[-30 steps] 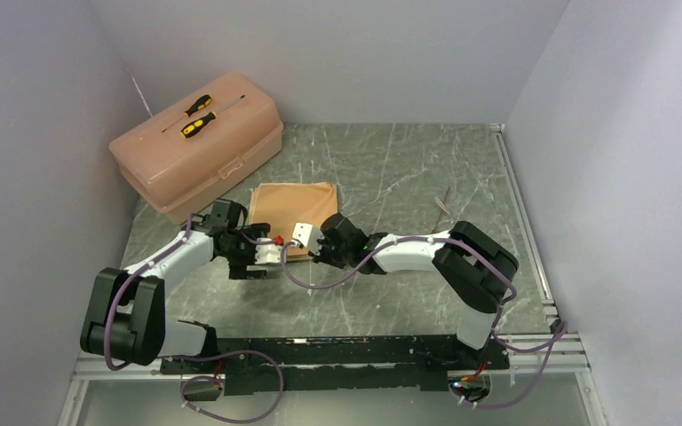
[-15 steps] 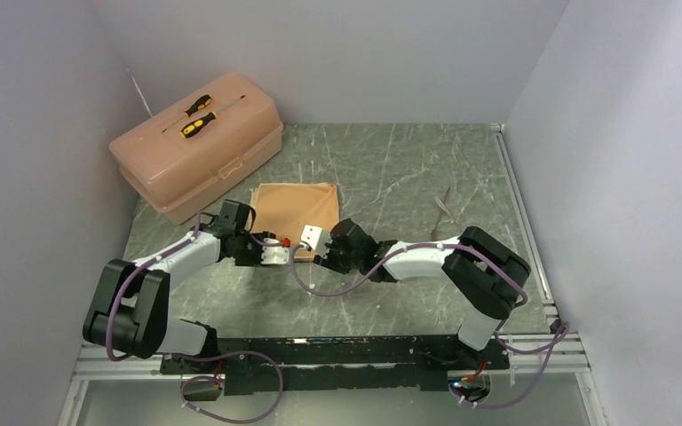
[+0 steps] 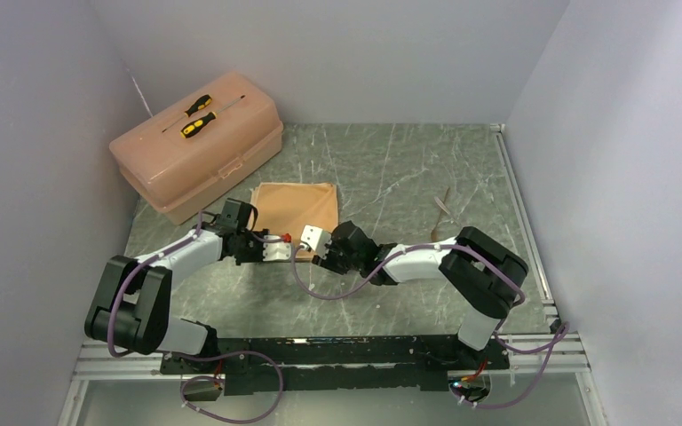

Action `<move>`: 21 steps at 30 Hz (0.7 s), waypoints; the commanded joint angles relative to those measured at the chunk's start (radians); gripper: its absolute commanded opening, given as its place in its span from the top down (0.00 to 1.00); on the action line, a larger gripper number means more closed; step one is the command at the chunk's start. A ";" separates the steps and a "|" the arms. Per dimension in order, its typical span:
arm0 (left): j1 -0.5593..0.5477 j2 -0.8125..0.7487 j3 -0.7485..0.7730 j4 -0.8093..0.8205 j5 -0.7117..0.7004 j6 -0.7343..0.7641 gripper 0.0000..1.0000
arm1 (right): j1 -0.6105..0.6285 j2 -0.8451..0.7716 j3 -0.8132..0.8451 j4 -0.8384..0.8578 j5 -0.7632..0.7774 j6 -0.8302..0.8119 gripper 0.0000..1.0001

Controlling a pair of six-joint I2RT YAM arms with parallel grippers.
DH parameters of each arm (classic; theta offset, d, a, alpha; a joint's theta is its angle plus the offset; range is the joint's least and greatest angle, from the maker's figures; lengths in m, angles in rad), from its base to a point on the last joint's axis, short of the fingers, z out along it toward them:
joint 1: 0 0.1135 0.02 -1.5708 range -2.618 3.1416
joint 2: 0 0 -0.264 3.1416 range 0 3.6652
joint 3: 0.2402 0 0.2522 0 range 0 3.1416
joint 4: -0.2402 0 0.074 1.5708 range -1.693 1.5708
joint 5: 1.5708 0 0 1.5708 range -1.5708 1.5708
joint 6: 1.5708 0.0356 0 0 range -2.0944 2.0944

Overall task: Fold the napkin into a case and place the utensils inside
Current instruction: Turn over the napkin at the center of the board.

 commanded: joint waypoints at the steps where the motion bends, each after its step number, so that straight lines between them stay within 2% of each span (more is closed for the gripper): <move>1: -0.003 -0.002 0.000 0.011 -0.021 -0.046 0.87 | 0.005 -0.004 -0.034 0.116 -0.020 0.043 0.56; 5: -0.003 0.020 0.021 0.007 -0.031 -0.080 0.97 | 0.006 0.014 -0.035 0.118 -0.002 0.039 0.59; 10: -0.003 0.035 0.039 0.007 -0.029 -0.089 0.97 | 0.008 0.013 -0.050 0.139 0.006 0.043 0.65; 12: -0.003 0.038 0.043 0.015 -0.031 -0.094 0.97 | 0.009 0.013 -0.056 0.149 0.031 0.045 0.72; 16: -0.002 0.051 0.062 0.039 -0.052 -0.106 0.97 | 0.008 0.008 -0.068 0.181 0.060 0.048 0.97; 17: -0.002 0.060 0.075 0.036 -0.062 -0.112 0.97 | 0.008 0.004 -0.064 0.184 0.067 0.051 1.00; 21: -0.002 0.108 0.173 0.007 -0.125 -0.170 0.97 | 0.008 -0.042 -0.039 0.147 0.073 0.091 1.00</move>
